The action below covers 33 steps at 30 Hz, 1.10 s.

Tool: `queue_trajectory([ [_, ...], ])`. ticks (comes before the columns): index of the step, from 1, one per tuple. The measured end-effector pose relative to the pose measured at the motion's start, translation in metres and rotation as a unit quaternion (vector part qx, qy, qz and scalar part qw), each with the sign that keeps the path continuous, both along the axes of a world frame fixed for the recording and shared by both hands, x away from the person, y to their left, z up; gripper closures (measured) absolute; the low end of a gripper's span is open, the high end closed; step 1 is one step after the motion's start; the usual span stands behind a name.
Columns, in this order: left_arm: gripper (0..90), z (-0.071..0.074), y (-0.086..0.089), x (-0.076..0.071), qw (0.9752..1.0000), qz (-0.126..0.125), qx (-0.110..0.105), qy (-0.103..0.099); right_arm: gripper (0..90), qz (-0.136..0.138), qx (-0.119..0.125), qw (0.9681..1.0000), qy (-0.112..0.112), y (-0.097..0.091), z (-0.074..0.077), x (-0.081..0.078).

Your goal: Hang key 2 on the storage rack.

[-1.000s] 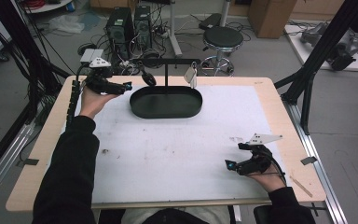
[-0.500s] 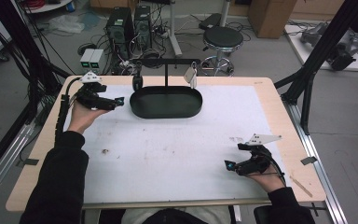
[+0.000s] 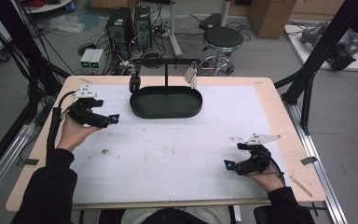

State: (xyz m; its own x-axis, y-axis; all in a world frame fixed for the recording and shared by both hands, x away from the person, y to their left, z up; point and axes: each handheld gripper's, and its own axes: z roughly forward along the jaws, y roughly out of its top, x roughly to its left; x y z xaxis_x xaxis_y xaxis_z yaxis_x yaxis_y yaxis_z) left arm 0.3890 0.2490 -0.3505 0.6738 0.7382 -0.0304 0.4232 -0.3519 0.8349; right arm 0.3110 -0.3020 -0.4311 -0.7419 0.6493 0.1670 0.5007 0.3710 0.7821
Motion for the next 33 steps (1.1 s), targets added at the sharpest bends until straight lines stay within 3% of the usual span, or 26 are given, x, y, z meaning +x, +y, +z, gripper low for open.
queue_trajectory([
  [5, 5.4, -0.001, 0.005, -0.018, 0.9994, -0.011, 0.02, 0.024, 0.7, 0.004, 0.001, 1.0, -0.001, 0.001, 0.0, 0.0],
  [13, 5.4, -0.002, 0.023, -0.042, 1.0, 0.005, -0.002, 0.0, 0.7, 0.006, 0.002, 1.0, -0.001, 0.003, 0.0, 0.0],
  [25, 5.4, -0.007, 0.033, -0.061, 0.9995, 0.025, -0.019, -0.01, 0.7, 0.005, -0.001, 1.0, -0.001, 0.003, 0.0, 0.001],
  [33, 5.4, -0.013, 0.038, -0.074, 0.9993, 0.032, -0.011, -0.017, 0.7, 0.003, 0.0, 1.0, 0.0, 0.002, 0.0, 0.0],
])
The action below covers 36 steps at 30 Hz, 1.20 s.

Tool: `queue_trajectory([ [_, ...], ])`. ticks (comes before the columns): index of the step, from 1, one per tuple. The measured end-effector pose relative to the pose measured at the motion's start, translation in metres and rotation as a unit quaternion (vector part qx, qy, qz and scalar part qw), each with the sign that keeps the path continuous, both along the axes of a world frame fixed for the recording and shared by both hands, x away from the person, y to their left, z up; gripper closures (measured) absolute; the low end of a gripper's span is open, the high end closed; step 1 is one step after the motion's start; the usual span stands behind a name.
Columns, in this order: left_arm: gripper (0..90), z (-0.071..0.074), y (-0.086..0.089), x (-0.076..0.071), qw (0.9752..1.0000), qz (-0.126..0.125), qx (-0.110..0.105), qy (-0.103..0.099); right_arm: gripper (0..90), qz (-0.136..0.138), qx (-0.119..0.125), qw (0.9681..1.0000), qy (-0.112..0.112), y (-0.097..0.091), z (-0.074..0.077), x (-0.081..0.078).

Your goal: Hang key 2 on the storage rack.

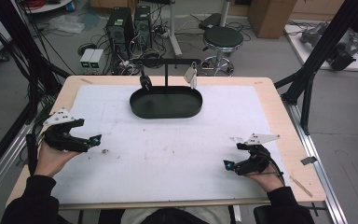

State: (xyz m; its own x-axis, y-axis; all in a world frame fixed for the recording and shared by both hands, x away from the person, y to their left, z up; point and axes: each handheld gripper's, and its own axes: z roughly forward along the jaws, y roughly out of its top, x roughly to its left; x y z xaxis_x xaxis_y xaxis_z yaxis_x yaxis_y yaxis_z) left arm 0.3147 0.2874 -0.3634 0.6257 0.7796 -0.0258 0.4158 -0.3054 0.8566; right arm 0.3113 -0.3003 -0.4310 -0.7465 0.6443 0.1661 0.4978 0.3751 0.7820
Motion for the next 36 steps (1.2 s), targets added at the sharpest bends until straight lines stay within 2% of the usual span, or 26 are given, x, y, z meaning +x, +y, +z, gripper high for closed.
queue_trajectory([
  [9, 5.4, -0.021, 0.007, -0.021, 0.9999, 0.001, -0.013, 0.002, 0.7, -0.002, -0.004, 1.0, 0.001, 0.0, -0.001, 0.0],
  [15, 5.4, -0.032, 0.012, -0.033, 0.9999, 0.004, -0.014, -0.008, 0.6, 0.003, -0.008, 1.0, 0.005, 0.003, -0.002, 0.0],
  [21, 5.4, -0.044, 0.019, -0.045, 0.9999, 0.002, -0.009, 0.003, 0.7, 0.0, -0.009, 0.9999, 0.005, 0.003, -0.002, 0.0],
  [27, 5.4, -0.059, 0.026, -0.055, 0.9996, 0.013, -0.022, 0.008, 0.7, 0.001, -0.012, 0.9999, 0.008, 0.004, -0.004, 0.001],
  [32, 5.4, -0.07, 0.024, -0.058, 0.9998, 0.01, -0.005, 0.016, 0.7, 0.003, -0.022, 0.9997, 0.011, 0.006, -0.006, 0.001],
  [36, 5.4, -0.07, 0.021, -0.059, 0.9999, 0.009, 0.0, 0.014, 0.7, 0.002, -0.024, 0.9996, 0.014, 0.006, -0.007, 0.002],
])
